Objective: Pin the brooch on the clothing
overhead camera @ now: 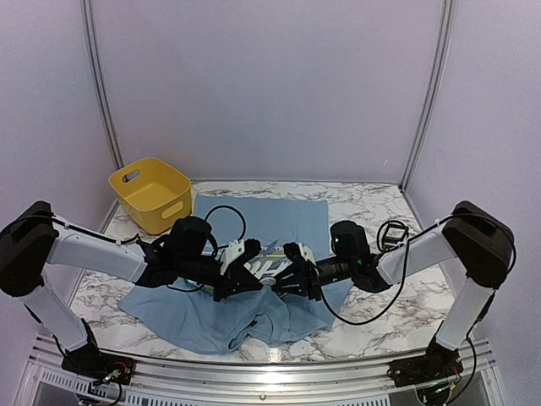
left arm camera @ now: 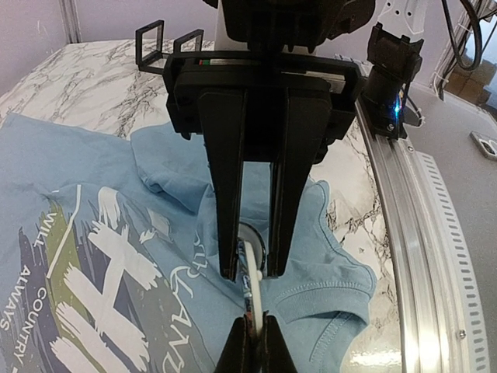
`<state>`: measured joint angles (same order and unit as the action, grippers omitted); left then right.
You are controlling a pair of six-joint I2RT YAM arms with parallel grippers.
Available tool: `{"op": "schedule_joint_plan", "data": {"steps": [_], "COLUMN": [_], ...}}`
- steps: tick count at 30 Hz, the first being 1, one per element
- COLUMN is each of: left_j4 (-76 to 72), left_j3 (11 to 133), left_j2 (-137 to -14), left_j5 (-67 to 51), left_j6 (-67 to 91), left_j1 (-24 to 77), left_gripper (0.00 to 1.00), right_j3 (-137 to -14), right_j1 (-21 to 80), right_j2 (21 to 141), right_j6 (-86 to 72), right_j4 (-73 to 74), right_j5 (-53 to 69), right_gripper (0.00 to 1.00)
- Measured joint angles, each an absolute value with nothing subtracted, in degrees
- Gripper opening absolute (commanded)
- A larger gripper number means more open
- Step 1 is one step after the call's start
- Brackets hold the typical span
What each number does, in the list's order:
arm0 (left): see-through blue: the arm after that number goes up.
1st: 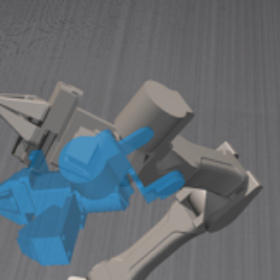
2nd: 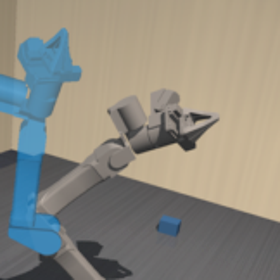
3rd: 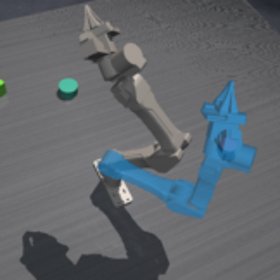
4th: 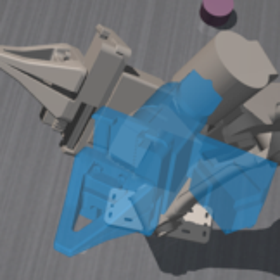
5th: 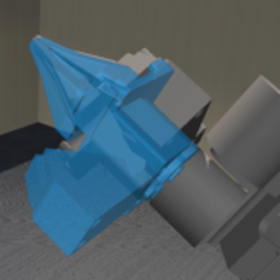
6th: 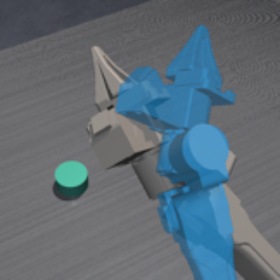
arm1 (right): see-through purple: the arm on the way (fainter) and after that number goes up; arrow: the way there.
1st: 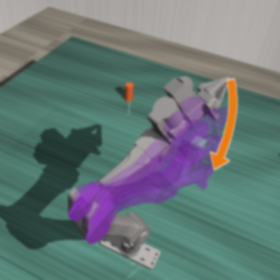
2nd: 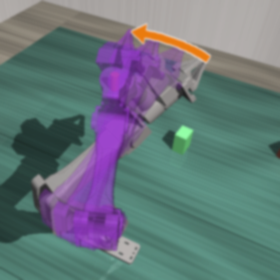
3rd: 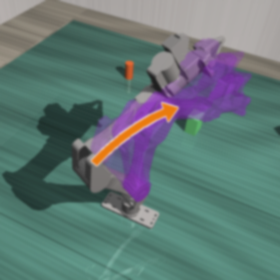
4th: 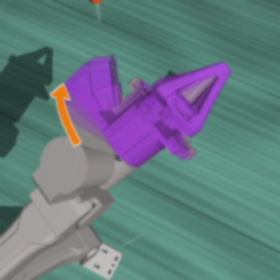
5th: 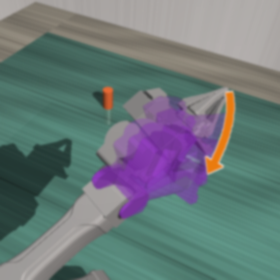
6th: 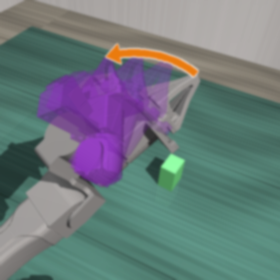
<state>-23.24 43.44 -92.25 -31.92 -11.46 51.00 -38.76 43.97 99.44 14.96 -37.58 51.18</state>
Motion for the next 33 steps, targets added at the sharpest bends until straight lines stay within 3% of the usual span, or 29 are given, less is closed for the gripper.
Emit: {"op": "schedule_joint_plan", "data": {"steps": [14, 21, 28, 33], "left_j4": [-22.61, -22.46, -22.33, -21.98], "left_j3": [43.44, 43.44, 43.44, 43.44], "left_j2": [-92.25, -92.25, -92.23, -92.20], "left_j5": [-31.92, -32.03, -31.66, -30.79], "left_j6": [-11.62, -11.92, -13.17, -13.61], "left_j1": [51.07, 51.24, 51.27, 51.59], "left_gripper": [0.00, 0.00, 0.00, 0.00], "right_j3": [-38.98, -39.81, -39.81, -39.83], "right_j1": [44.53, 45.10, 45.15, 45.32], "right_j2": [100.82, 101.30, 101.30, 101.41], "right_j6": [13.91, 13.61, 13.93, 13.39], "right_j4": [-39.18, -39.40, -39.13, -38.92], "right_j5": [51.55, 51.33, 51.51, 50.09], "right_gripper": [0.18, 0.04, 0.01, 0.06]}}
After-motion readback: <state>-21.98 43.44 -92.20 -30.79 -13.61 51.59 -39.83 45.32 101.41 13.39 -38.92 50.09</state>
